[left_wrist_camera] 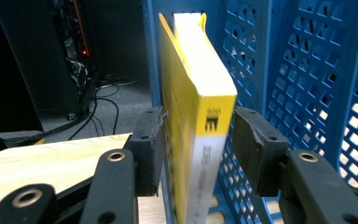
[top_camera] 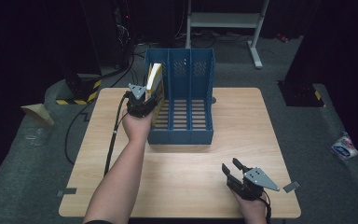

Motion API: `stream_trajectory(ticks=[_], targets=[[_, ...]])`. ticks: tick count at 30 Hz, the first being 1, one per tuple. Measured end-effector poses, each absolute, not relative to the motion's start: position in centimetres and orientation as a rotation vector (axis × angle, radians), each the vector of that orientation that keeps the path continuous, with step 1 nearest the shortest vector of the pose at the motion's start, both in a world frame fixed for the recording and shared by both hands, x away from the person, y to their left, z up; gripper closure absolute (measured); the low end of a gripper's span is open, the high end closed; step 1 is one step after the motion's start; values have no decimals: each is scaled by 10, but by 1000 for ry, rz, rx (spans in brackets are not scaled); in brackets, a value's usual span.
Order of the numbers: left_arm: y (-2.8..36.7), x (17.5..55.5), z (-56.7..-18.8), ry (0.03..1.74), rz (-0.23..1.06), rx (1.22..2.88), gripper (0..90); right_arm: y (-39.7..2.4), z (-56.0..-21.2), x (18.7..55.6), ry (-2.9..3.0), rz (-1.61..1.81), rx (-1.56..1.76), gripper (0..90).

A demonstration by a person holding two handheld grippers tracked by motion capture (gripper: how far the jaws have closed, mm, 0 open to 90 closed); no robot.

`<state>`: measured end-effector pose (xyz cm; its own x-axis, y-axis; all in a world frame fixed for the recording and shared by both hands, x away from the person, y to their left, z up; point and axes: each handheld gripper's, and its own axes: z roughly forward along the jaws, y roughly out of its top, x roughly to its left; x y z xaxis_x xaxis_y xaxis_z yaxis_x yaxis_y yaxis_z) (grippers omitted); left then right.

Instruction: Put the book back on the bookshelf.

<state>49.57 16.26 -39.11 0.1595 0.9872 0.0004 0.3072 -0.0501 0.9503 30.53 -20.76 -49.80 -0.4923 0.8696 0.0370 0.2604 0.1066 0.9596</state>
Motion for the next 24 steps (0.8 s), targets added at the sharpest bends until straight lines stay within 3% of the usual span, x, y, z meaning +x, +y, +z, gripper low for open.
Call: stream_trajectory(ticks=[13,15,24], targets=[[159,497,-406,1341,959,1564,679,-207,-499,305,1836,1400,1101,493],[157,497,-407,1343,981,1562,742,-207,-499,305,1834,1403,1104,494],[147,499,-408,1343,1037,1541,767,-209,-498,305,1826,1408,1101,493]])
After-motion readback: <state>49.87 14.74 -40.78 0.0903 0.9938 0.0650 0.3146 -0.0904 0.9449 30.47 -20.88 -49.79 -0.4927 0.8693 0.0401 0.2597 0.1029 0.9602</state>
